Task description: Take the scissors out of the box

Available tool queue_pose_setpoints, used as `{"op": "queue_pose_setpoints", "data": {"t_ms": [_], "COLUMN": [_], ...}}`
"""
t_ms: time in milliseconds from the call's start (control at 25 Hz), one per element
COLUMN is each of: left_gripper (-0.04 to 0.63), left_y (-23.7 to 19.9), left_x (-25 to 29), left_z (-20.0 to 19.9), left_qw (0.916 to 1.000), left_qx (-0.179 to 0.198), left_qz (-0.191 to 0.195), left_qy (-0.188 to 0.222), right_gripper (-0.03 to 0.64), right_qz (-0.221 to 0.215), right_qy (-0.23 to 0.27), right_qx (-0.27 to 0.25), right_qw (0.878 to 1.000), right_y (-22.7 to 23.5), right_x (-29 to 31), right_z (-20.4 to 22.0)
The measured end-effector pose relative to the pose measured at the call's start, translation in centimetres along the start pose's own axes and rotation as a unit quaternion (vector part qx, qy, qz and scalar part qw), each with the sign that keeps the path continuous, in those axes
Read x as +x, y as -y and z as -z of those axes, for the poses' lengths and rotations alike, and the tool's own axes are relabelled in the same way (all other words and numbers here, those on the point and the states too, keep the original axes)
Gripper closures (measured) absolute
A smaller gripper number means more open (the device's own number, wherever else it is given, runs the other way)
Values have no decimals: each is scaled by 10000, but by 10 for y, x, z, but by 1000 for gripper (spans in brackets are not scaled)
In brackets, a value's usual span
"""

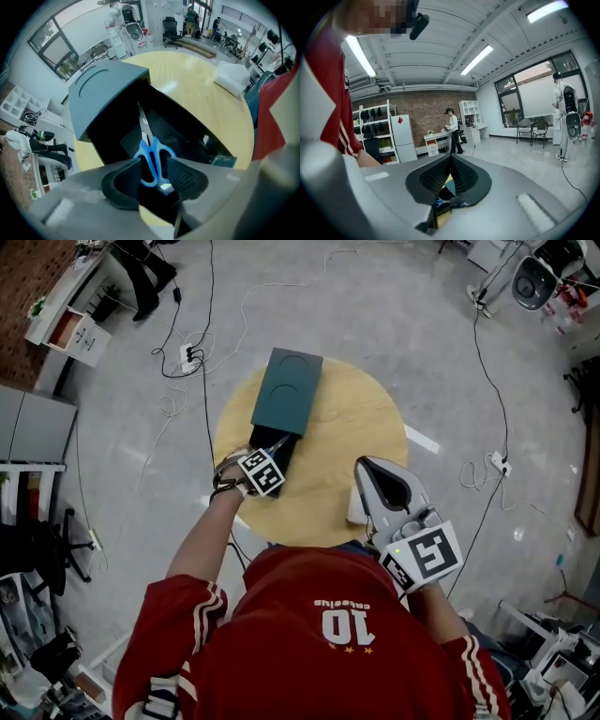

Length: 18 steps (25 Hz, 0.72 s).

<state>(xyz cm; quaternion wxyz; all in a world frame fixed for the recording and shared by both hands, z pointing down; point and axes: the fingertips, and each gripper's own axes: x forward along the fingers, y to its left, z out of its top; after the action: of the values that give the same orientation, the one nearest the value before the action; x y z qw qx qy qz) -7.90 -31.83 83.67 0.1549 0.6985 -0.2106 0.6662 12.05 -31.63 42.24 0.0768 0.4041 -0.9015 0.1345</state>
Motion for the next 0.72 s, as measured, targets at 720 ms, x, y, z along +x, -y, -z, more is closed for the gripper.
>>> {"op": "queue_pose_setpoints", "data": {"t_ms": [720], "left_gripper": [499], "left_y": [8], "left_x": [1], "left_z": [-4], "left_qw": [9953], "left_qx": [-209], "left_qz": [847], "left_qy": [-427], "right_gripper": [615], "right_qz": [212], "right_qy": [-122], "right_qx": [173], "right_qw": [9995], "right_y": [2], "right_x": [-3], "right_z": [8]}}
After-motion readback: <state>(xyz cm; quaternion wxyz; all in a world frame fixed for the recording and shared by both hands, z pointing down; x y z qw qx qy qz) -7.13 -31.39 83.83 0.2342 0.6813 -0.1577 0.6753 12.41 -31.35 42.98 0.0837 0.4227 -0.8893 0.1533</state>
